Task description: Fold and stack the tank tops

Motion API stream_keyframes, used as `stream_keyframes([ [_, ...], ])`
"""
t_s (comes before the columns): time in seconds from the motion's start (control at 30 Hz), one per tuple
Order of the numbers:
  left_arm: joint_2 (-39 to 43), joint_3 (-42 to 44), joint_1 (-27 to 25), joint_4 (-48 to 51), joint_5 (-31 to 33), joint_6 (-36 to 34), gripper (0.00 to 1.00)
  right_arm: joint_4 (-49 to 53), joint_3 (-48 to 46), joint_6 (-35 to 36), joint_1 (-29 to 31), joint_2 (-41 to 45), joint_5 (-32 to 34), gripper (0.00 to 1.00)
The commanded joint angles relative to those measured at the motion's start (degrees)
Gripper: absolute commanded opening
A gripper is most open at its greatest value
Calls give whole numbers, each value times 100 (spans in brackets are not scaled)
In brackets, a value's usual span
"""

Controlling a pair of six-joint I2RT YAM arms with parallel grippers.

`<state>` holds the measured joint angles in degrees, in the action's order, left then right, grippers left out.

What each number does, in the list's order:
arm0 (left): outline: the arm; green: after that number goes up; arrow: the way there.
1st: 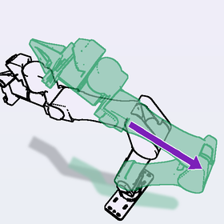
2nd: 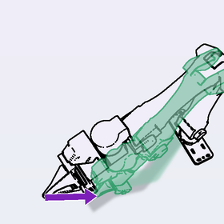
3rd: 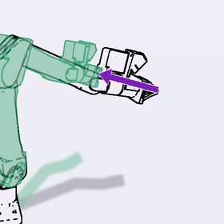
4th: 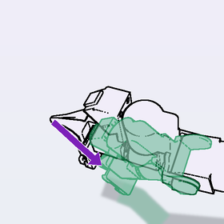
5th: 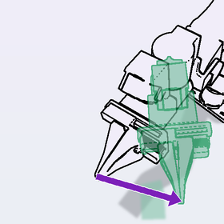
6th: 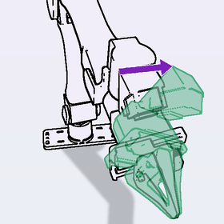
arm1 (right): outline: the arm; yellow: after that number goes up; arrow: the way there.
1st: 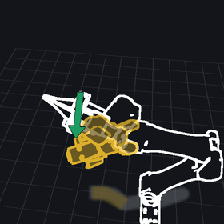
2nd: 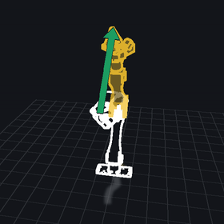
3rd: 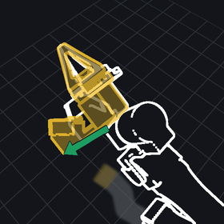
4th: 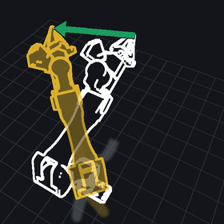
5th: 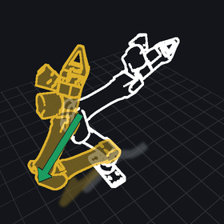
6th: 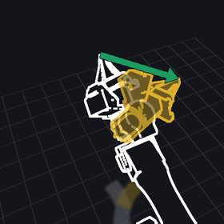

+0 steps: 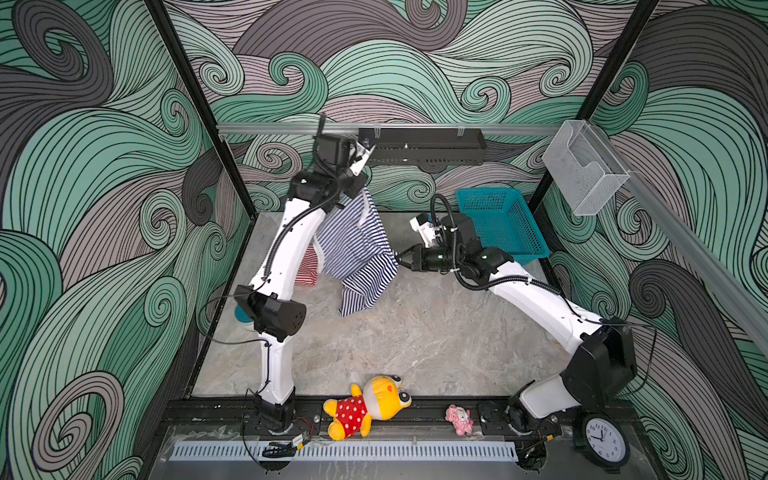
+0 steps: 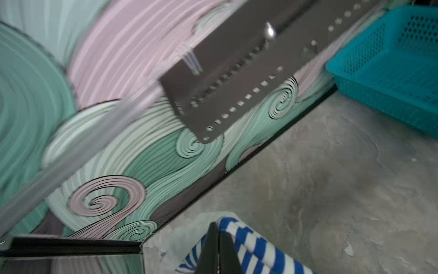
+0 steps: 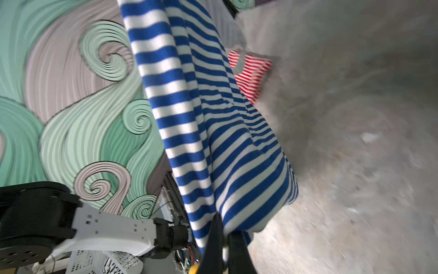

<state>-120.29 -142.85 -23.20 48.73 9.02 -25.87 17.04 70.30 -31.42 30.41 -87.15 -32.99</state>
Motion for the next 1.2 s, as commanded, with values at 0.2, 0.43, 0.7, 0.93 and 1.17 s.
stream_keyframes([
  [0.2, -2699, -1376, -1075, -1701, 768, -786, 0, 2923, -600, 45, -98, -124, 2234, 56],
  [0.43, -2883, -1102, -1503, -2254, 1275, -940, 32, 2896, -298, -136, 157, 410, 2384, 55],
  [0.7, -842, 551, -1037, -1489, 977, 619, 40, 2509, 545, -2, 553, -849, 1975, 57],
  [0.93, 976, 2884, -391, -1329, 710, 965, 40, 2399, 1558, -100, 657, -2250, 1853, 55],
  [1.17, 2553, 5690, 73, -1634, 464, 983, 40, 2866, 2473, -32, 738, -3358, 2002, 47],
])
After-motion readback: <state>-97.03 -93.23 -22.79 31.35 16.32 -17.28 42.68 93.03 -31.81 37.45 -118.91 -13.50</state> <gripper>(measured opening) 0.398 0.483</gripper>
